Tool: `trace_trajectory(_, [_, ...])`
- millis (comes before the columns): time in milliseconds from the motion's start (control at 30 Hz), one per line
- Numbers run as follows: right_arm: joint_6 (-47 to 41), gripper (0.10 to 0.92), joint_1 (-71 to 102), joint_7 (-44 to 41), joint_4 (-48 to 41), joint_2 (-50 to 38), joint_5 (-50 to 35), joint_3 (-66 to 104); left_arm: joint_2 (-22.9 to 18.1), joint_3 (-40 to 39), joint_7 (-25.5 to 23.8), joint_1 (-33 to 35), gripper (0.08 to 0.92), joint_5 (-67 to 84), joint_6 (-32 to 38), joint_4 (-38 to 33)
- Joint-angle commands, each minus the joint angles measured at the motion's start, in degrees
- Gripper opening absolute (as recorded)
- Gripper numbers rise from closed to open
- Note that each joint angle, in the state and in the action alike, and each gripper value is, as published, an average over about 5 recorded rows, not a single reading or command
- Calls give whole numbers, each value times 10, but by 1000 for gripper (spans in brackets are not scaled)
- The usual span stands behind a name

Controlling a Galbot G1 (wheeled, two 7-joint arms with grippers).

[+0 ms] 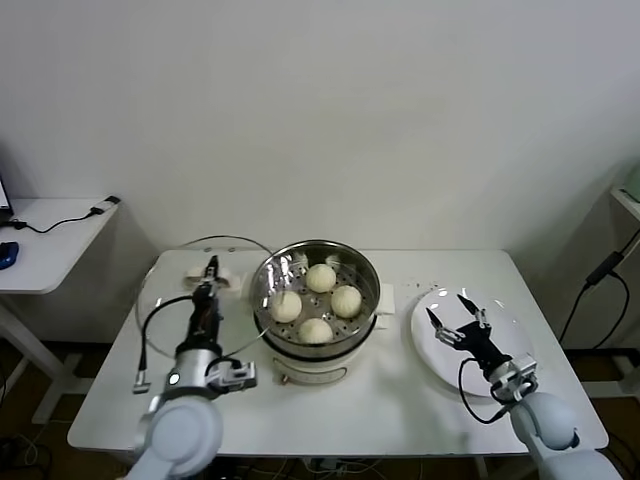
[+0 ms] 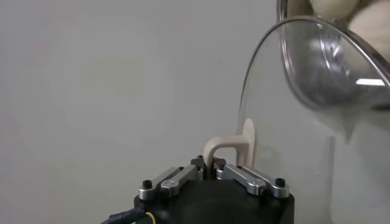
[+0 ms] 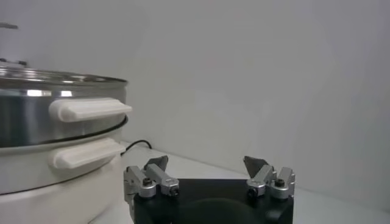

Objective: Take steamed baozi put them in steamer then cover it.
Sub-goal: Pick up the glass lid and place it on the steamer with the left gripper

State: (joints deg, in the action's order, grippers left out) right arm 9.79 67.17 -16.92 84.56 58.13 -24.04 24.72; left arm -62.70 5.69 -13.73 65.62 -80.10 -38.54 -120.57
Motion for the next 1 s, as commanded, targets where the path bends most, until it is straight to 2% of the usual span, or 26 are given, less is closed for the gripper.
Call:
trace_trajectory(33, [3, 823, 4, -1, -7, 2, 2, 21, -123, -165, -88, -154, 155, -93, -65, 86])
trace_trajectory(200, [7, 823, 11, -5, -10, 0, 1, 37, -202, -161, -71, -147, 155, -114, -65, 143])
trace_trajectory(400, [11, 823, 17, -11, -15, -1, 0, 52, -242, -171, -65, -147, 155, -127, -65, 186])
trace_trajectory(1000, [17, 823, 20, -21, -25, 5, 1, 62, -260, -143, -48, -146, 155, -136, -65, 237])
